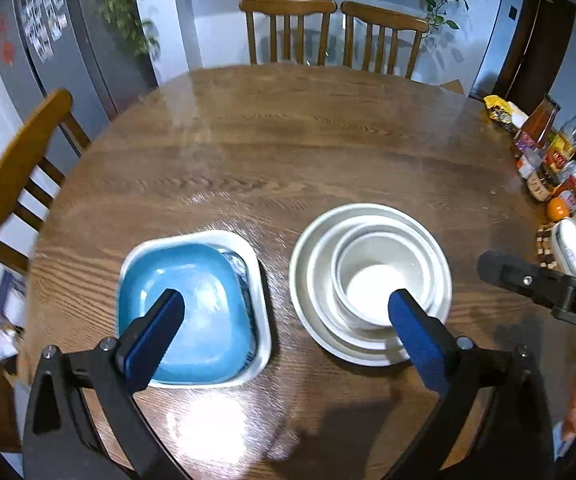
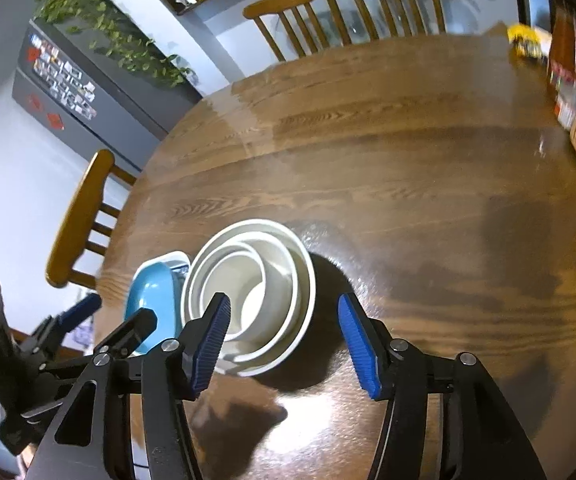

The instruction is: Organize plates and bowls

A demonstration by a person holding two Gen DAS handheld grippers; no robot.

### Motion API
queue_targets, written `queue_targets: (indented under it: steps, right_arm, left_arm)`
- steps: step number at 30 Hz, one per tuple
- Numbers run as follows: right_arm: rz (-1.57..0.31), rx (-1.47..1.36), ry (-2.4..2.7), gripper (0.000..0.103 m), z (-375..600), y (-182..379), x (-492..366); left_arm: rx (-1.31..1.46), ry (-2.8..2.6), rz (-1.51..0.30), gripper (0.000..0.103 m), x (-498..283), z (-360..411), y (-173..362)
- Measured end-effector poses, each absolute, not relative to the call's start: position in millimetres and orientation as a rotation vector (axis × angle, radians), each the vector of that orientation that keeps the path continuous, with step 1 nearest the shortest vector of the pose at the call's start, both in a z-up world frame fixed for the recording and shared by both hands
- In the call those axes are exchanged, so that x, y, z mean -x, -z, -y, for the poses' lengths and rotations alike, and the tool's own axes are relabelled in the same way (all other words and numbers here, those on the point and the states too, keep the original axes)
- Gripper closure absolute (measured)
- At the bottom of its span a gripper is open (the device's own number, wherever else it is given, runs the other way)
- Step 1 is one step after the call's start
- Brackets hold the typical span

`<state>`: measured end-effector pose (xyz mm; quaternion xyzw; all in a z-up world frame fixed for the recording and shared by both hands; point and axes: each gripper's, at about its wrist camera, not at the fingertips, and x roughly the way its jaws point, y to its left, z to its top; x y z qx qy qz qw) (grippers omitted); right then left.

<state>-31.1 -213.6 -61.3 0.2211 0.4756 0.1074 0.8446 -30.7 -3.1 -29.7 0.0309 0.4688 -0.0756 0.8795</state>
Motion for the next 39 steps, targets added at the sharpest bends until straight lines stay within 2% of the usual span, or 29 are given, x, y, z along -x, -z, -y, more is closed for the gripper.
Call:
queue_targets:
  steps: [7,12,15,17,22,24,26,28,30,39]
  right_arm:
    - [-1.038,-0.482,-0.211,0.045,216.6,72.2,33.0]
    - [-1.057,-0.482,-0.196,0.045,217.7,79.7,31.7]
    - [-1.061,-0.48,-0.182,0.045,218.2,83.1,29.7]
    - [-1.058,-0.486,-0.174,0.045,219.0,85.3,28.4]
    - [-1.058,-0.481,-0.161,0.046,216.6,90.9,22.2]
    - [-1.058,-0.471,-0.159,0.051,215.0,92.5,20.1]
    - [-1.058,-0.468,-0.154,0.055,214.7,94.5,17.2]
    - [-1.061,-0.474,-0.153,0.057,215.3,96.7,14.7]
    - [-1.065,-0.478,-0.158,0.065,215.0,98.4,12.7]
    - [-1.09,-0.468,-0.148,0.072,213.7,103.9,7.8]
  left_arm:
    - [0.105,0.171,-1.046,0.002,21.0,-23.8,31.9]
    - [0.125,0.109,-1.068,0.005,13.3,-40.3,36.8]
    - [0.125,0.09,-1.081,0.017,10.8,-44.4,42.4]
    - [0.106,0.093,-1.089,0.033,8.9,-40.5,46.3]
    - [0.077,0.113,-1.107,0.05,3.7,-32.4,54.9]
    - [0.063,0.119,-1.111,0.056,-0.2,-28.8,56.7]
    - [0.059,0.128,-1.119,0.07,-4.1,-27.2,58.6]
    - [0.051,0.132,-1.125,0.076,-7.8,-26.2,60.0]
    - [0.043,0.137,-1.132,0.079,-11.2,-24.9,61.4]
    - [0.066,0.158,-1.186,0.083,-21.9,-24.3,68.6]
